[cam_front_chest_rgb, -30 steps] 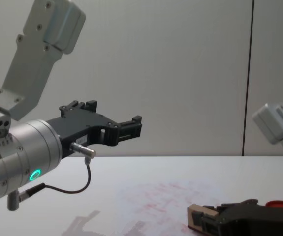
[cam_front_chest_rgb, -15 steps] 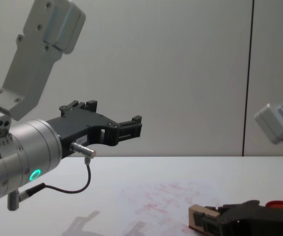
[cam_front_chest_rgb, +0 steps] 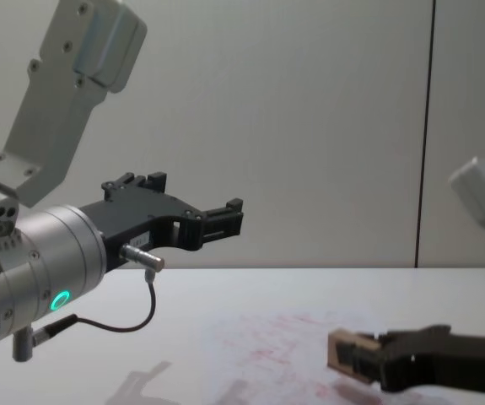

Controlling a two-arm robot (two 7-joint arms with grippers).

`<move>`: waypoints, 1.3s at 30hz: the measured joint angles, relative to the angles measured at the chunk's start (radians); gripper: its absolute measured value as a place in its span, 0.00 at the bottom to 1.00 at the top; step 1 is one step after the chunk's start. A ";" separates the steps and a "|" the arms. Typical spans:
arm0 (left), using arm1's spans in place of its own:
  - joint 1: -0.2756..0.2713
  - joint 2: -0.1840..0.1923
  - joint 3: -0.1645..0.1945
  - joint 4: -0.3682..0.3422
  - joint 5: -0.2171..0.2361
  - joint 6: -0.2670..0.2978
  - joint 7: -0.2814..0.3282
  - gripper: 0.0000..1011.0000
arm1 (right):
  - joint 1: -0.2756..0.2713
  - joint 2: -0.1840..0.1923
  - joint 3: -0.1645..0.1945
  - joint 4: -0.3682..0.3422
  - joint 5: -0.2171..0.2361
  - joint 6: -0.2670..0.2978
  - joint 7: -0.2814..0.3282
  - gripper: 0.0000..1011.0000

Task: Use the one hand to pick up the stamp and affix it onto the A4 paper.

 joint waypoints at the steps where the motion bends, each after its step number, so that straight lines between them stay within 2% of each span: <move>1: 0.000 0.000 0.000 0.000 0.000 0.000 0.000 0.98 | 0.000 0.001 0.001 -0.004 0.004 -0.004 -0.002 0.22; 9: 0.000 0.000 0.000 0.000 0.000 0.000 0.000 0.98 | -0.001 0.013 0.025 -0.048 0.054 -0.060 -0.036 0.22; 15: 0.000 0.000 0.000 0.000 0.000 0.000 0.000 0.98 | 0.000 0.028 0.046 -0.067 0.068 -0.082 -0.065 0.22; 26: 0.000 0.000 0.000 0.000 0.000 0.000 0.000 0.98 | 0.003 0.066 0.083 -0.058 0.060 -0.084 -0.105 0.22; 39: 0.000 0.000 0.000 0.000 0.000 0.000 0.000 0.98 | -0.011 0.104 0.118 -0.011 0.067 -0.068 -0.132 0.22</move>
